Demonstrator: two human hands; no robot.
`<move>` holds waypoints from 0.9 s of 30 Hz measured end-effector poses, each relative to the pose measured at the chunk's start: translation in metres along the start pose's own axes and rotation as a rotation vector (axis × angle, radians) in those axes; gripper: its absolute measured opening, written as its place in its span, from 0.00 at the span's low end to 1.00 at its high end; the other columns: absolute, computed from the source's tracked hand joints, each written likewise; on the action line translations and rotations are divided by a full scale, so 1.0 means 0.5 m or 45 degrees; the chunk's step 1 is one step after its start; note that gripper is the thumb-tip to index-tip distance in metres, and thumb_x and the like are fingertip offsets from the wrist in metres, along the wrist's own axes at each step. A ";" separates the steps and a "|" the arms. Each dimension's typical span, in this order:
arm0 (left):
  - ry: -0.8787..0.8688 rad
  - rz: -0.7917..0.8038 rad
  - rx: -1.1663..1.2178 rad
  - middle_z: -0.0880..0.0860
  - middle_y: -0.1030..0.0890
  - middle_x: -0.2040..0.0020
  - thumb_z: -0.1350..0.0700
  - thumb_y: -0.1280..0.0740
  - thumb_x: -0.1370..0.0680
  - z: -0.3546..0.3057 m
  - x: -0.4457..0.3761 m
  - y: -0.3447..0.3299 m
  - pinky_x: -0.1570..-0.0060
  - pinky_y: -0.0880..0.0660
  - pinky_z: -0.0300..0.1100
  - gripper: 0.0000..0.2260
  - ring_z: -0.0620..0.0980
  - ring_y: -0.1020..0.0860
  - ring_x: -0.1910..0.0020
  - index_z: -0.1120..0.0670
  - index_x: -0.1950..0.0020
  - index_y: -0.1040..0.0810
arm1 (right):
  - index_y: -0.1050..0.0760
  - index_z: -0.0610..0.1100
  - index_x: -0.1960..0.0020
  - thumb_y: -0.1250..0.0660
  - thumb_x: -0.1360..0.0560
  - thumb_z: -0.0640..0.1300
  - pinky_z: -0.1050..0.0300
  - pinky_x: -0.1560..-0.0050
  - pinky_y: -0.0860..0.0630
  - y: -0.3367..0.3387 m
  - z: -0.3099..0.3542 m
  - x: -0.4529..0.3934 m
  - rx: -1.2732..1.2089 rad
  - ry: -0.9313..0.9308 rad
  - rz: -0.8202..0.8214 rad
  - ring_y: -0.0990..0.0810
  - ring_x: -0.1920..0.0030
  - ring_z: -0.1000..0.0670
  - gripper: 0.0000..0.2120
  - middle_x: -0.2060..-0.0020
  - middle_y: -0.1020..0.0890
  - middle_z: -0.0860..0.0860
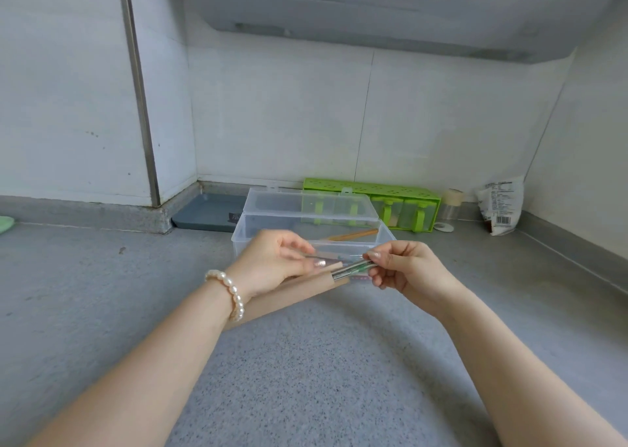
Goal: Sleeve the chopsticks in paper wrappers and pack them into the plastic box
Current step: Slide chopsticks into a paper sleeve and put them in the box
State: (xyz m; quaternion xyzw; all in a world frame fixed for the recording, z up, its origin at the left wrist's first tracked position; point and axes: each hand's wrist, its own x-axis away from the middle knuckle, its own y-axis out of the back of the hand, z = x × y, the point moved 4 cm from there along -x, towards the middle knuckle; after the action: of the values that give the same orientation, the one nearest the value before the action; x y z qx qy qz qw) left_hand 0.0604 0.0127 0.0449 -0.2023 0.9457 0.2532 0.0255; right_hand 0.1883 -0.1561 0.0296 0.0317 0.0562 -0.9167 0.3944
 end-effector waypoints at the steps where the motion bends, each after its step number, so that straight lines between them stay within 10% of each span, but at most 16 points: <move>1: -0.057 -0.167 0.032 0.46 0.16 0.59 0.55 0.29 0.28 -0.013 -0.005 0.023 0.55 0.24 0.39 0.03 0.42 0.19 0.60 0.51 0.55 0.21 | 0.20 0.37 0.67 0.35 0.30 0.33 0.63 0.75 0.29 0.012 0.013 -0.002 -0.039 0.037 -0.079 0.26 0.77 0.50 0.09 0.75 0.22 0.44; 5: -0.186 -0.529 -0.053 0.51 0.18 0.57 0.56 0.40 0.21 -0.037 -0.033 0.103 0.54 0.26 0.39 0.09 0.46 0.21 0.59 0.55 0.56 0.21 | 0.23 0.36 0.61 0.37 0.25 0.31 0.65 0.74 0.27 0.083 0.075 -0.006 -0.216 0.154 -0.436 0.26 0.76 0.53 0.08 0.75 0.23 0.46; 8: -0.073 -0.324 -0.445 0.54 0.20 0.59 0.52 0.44 0.19 -0.009 -0.060 0.093 0.60 0.28 0.43 0.14 0.51 0.23 0.62 0.58 0.47 0.21 | 0.25 0.36 0.58 0.36 0.25 0.32 0.66 0.75 0.27 0.130 0.096 -0.015 -0.293 0.155 -0.647 0.26 0.78 0.55 0.04 0.77 0.23 0.48; 11: 0.037 -0.080 -0.780 0.51 0.19 0.46 0.49 0.44 0.19 0.028 -0.063 0.048 0.41 0.31 0.45 0.13 0.51 0.22 0.46 0.53 0.41 0.24 | 0.26 0.37 0.58 0.34 0.25 0.34 0.65 0.75 0.26 0.153 0.096 -0.024 -0.329 0.090 -0.781 0.25 0.78 0.55 0.03 0.78 0.22 0.49; 27: -0.073 -0.128 -0.683 0.43 0.19 0.54 0.54 0.36 0.22 0.036 0.062 0.068 0.37 0.32 0.47 0.06 0.44 0.23 0.49 0.49 0.51 0.19 | 0.21 0.38 0.55 0.32 0.25 0.40 0.66 0.74 0.35 0.020 0.084 0.001 0.458 -0.278 -0.679 0.31 0.72 0.56 0.05 0.73 0.21 0.50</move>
State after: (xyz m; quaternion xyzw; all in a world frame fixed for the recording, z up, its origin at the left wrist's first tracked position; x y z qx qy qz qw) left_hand 0.0176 0.0372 0.0405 -0.2411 0.8324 0.4988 0.0104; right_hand 0.1946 -0.1686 0.0705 -0.0135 -0.1427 -0.9807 0.1326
